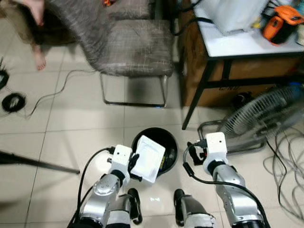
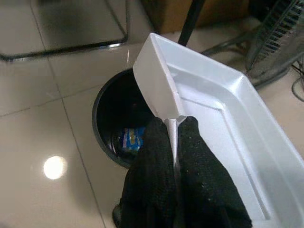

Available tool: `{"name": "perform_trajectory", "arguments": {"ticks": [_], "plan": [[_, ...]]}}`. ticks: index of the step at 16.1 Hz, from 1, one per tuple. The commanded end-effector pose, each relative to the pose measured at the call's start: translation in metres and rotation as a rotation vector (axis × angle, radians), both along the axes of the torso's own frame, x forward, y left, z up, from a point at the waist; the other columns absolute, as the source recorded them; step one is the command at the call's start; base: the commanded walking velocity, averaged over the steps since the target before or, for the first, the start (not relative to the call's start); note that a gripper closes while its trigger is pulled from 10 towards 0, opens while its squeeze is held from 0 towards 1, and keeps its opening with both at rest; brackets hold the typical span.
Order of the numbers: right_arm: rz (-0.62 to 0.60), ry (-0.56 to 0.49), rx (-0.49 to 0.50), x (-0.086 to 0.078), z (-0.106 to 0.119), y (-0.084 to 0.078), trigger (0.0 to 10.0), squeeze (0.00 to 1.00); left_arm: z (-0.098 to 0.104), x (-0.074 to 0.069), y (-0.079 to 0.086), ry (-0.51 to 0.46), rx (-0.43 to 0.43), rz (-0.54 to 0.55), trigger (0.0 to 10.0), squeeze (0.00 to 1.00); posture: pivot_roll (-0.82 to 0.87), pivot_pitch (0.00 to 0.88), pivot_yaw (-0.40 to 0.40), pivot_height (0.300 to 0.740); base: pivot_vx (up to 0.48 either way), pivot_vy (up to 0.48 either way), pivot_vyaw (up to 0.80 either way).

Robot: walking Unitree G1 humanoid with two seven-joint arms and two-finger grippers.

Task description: Picking trash to rubbish bin

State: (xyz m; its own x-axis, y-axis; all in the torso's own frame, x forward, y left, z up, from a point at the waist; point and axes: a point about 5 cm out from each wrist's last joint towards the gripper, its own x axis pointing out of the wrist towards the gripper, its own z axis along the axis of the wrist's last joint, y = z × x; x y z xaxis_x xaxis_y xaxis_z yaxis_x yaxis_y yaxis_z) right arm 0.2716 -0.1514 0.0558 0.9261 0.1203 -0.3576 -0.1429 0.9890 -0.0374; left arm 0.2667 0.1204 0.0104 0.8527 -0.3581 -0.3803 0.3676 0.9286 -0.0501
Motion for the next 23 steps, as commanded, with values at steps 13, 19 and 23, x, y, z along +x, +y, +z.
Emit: {"name": "perform_trajectory", "arguments": {"ticks": [13, 19, 23], "plan": [[0.010, 0.072, 0.033, -0.024, 0.002, 0.007, 10.0, 0.00, -0.029, -0.009, 0.005, 0.103, 0.005, 0.032, 10.0, 0.00, -0.21, 0.311, 0.049, 0.740, 0.000, 0.000, -0.36], [-0.004, 0.051, 0.017, -0.029, 0.012, -0.001, 10.0, 0.00, -0.010, 0.025, 0.011, 0.050, 0.017, 0.122, 10.0, 0.00, -0.25, 0.339, 0.046, 0.740, 0.000, 0.000, 0.00], [-0.005, 0.053, 0.018, -0.033, 0.014, -0.001, 10.0, 0.00, 0.001, 0.040, 0.015, 0.021, 0.055, 0.152, 10.0, 0.00, -0.26, 0.354, 0.047, 0.740, 0.000, 0.000, 0.00]]}}
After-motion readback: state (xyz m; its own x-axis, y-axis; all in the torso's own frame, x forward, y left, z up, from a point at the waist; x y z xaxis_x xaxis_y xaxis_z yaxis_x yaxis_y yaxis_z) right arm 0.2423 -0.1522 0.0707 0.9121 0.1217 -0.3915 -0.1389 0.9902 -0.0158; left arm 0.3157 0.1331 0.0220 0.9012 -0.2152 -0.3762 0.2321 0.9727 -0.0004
